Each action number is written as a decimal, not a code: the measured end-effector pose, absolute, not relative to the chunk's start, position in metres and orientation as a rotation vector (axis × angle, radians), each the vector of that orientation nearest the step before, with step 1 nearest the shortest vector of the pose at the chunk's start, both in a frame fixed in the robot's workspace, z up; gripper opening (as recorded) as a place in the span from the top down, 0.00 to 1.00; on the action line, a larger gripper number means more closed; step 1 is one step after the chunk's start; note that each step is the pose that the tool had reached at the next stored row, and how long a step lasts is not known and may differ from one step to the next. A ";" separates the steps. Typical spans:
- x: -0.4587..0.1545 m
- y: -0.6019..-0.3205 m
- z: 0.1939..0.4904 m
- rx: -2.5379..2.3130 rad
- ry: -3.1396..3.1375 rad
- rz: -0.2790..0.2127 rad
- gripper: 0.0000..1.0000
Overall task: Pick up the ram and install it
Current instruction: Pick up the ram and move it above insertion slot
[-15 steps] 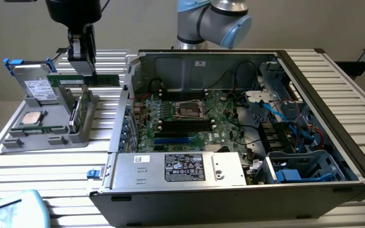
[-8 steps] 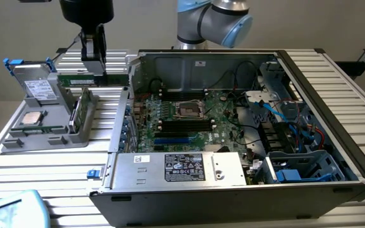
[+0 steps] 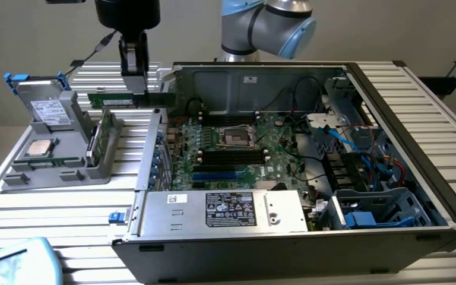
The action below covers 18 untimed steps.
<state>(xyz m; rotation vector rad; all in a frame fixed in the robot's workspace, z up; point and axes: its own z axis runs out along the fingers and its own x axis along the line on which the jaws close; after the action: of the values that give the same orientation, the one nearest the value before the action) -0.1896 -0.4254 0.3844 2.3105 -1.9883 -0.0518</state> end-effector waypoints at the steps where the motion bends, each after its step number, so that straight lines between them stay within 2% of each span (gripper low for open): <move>1: -0.187 -0.425 0.384 2.311 -1.988 -0.051 0.86; 18: -0.133 -0.425 0.384 2.312 -1.990 -0.047 0.86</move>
<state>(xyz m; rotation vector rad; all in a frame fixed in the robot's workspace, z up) -0.1329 -0.4254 0.3844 2.3125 -1.9903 -0.0470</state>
